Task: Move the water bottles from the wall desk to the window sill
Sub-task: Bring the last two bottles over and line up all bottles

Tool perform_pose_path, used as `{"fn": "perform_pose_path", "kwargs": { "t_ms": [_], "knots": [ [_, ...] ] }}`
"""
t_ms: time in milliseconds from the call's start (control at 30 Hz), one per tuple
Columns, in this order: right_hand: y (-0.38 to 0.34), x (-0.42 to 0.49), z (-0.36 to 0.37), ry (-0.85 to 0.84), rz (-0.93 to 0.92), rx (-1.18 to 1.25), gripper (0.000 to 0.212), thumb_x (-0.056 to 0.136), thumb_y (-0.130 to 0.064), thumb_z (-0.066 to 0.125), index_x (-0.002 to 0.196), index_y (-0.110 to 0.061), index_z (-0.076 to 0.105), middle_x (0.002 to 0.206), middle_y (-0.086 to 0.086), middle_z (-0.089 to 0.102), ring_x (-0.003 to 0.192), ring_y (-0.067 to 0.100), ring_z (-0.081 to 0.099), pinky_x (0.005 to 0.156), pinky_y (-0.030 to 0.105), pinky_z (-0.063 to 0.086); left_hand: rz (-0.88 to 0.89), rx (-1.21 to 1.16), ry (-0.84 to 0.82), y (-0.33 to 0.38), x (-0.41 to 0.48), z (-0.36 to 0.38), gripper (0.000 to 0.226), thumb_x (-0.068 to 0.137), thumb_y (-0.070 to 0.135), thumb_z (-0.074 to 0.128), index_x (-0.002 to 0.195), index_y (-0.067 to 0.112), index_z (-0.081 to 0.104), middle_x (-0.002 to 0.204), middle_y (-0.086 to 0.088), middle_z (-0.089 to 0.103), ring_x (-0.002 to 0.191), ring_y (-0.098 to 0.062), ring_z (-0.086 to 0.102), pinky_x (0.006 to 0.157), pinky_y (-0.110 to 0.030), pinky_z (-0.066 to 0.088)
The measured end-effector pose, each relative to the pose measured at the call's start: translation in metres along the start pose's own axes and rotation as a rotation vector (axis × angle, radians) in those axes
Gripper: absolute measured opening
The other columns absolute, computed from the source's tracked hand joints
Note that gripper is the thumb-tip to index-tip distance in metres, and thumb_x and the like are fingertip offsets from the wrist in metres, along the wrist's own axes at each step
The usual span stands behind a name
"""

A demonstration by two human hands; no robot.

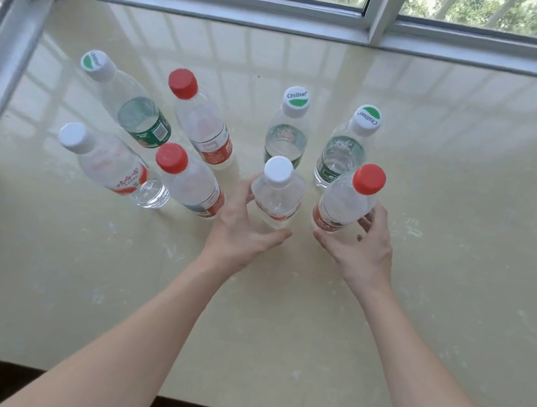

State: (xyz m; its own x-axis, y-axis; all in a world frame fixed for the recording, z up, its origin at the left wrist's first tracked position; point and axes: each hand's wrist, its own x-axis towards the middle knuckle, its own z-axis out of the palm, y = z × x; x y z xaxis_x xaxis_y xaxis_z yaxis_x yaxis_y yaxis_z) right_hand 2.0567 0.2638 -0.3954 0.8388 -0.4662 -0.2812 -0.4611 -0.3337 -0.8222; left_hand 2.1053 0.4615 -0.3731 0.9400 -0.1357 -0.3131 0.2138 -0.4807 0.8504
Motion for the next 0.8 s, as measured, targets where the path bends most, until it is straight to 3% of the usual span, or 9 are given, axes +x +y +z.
{"fn": "perform_pose_path", "kwargs": {
  "t_ms": [100, 233, 367, 533, 700, 800],
  "knots": [
    [-0.001, -0.031, -0.007, 0.089, 0.061, -0.024, 0.094, 0.067, -0.030, 0.090, 0.145, -0.020, 0.039, 0.138, 0.001, 0.054, 0.126, 0.013, 0.052, 0.105, 0.033, 0.043, -0.005, 0.072, -0.035, -0.009, -0.025, -0.014, 0.086, 0.071, 0.025, 0.086, 0.142, 0.023, 0.038, 0.141, 0.012, 0.049, 0.129, -0.004, 0.046, 0.106, -0.028, 0.038],
    [-0.008, -0.090, 0.002, 0.172, 0.068, -0.059, 0.073, 0.073, -0.024, 0.086, 0.136, -0.015, 0.049, 0.128, 0.002, 0.060, 0.123, 0.015, 0.056, 0.103, 0.027, 0.040, -0.072, 0.258, -0.046, -0.031, -0.066, -0.036, 0.076, 0.076, 0.032, 0.081, 0.140, 0.022, 0.041, 0.141, 0.009, 0.050, 0.130, -0.011, 0.047, 0.099, -0.018, 0.031],
    [-0.025, -0.114, 0.035, 0.131, 0.026, -0.074, 0.065, 0.073, -0.026, 0.085, 0.130, -0.016, 0.054, 0.125, 0.000, 0.063, 0.119, 0.016, 0.058, 0.098, 0.021, 0.036, -0.095, 0.363, 0.122, -0.042, -0.086, -0.065, 0.067, 0.078, 0.038, 0.078, 0.135, 0.023, 0.046, 0.133, 0.008, 0.056, 0.123, -0.015, 0.052, 0.091, -0.024, 0.038],
    [-0.063, -0.098, 0.070, 0.140, -0.018, -0.013, 0.083, 0.073, -0.033, 0.085, 0.144, -0.016, 0.044, 0.136, 0.003, 0.058, 0.127, 0.015, 0.053, 0.101, 0.020, 0.035, 0.018, 0.382, 0.271, -0.035, -0.073, -0.092, 0.072, 0.077, 0.037, 0.079, 0.137, 0.015, 0.044, 0.134, 0.002, 0.056, 0.120, -0.019, 0.055, 0.090, -0.030, 0.044],
    [-0.090, -0.081, 0.089, 0.229, -0.061, -0.020, 0.095, 0.071, -0.040, 0.085, 0.148, -0.014, 0.035, 0.143, 0.005, 0.049, 0.130, 0.020, 0.048, 0.104, 0.029, 0.040, 0.029, 0.310, 0.300, -0.030, -0.049, -0.098, 0.082, 0.077, 0.041, 0.079, 0.143, 0.013, 0.039, 0.138, -0.003, 0.052, 0.124, -0.020, 0.054, 0.098, -0.037, 0.047],
    [-0.100, -0.071, 0.096, 0.291, -0.022, -0.021, 0.096, 0.070, -0.043, 0.085, 0.147, -0.012, 0.036, 0.144, 0.007, 0.047, 0.132, 0.022, 0.044, 0.099, 0.021, 0.033, 0.038, 0.241, 0.309, -0.031, -0.037, -0.096, 0.083, 0.075, 0.043, 0.080, 0.142, 0.016, 0.039, 0.136, -0.001, 0.051, 0.122, -0.020, 0.055, 0.096, -0.043, 0.050]
  ]
}}
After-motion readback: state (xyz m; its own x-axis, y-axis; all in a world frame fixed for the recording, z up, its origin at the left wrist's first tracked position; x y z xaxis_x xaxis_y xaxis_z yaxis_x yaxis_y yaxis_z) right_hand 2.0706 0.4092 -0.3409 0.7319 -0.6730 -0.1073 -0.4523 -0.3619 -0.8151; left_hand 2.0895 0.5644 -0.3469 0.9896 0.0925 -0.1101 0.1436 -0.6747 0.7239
